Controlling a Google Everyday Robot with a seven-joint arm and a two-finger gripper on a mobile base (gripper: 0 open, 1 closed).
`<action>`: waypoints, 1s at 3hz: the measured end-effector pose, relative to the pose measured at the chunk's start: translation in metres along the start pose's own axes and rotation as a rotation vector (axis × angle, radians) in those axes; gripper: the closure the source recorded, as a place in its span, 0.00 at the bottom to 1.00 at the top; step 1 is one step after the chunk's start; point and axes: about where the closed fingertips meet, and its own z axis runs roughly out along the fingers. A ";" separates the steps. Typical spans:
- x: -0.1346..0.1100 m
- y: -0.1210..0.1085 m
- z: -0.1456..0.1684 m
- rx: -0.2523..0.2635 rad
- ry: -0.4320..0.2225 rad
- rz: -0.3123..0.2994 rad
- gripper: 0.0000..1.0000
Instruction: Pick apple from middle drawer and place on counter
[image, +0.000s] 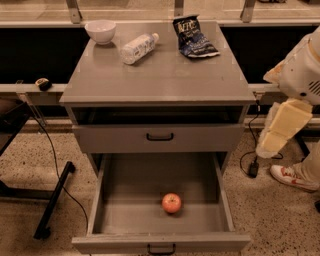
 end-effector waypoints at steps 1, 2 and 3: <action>-0.013 0.031 0.049 -0.060 -0.109 0.077 0.00; -0.005 0.077 0.116 -0.155 -0.263 0.146 0.00; -0.004 0.081 0.128 -0.119 -0.323 0.133 0.00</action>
Offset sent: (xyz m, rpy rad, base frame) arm -0.0158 0.0736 -0.2238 0.6062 -0.1152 0.0452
